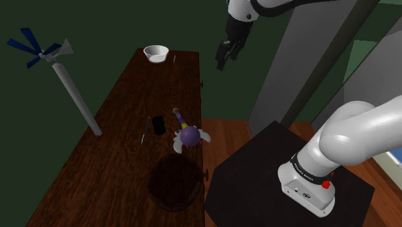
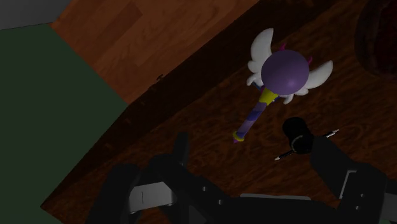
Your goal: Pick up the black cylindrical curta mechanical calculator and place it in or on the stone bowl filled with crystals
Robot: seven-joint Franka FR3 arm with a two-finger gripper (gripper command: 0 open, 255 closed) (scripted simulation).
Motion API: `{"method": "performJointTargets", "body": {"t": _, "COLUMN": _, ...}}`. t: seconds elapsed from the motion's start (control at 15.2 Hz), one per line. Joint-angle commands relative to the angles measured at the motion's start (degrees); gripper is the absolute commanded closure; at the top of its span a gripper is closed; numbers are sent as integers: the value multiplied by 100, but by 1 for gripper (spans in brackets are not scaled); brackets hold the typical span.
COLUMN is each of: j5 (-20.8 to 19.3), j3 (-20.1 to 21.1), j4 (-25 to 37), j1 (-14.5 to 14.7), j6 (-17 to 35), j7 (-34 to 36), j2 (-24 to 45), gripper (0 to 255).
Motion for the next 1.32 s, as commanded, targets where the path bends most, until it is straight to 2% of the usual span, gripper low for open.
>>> {"method": "performJointTargets", "body": {"t": 0.0, "j5": -31, "j3": 183, "j4": 4, "j1": 18, "j6": 290, "j7": 184, "j2": 326, "gripper": 0}}
{"method": "performJointTargets", "body": {"t": 0.33, "j5": -257, "j3": 634, "j4": 225, "j1": 24, "j6": 881, "j7": 708, "j2": 1256, "gripper": 0}}
{"method": "performJointTargets", "body": {"t": 0.59, "j5": -608, "j3": 959, "j4": 533, "j1": 21, "j6": 1263, "j7": 1206, "j2": 2086, "gripper": 0}}
{"method": "performJointTargets", "body": {"t": 0.92, "j5": -1262, "j3": 1236, "j4": 1084, "j1": 102, "j6": 1577, "j7": 1917, "j2": 3214, "gripper": 0}}
{"method": "performJointTargets", "body": {"t": 1.25, "j5": -1998, "j3": 1280, "j4": 1823, "j1": 376, "j6": 1684, "j7": 2601, "j2": 4391, "gripper": 0}}
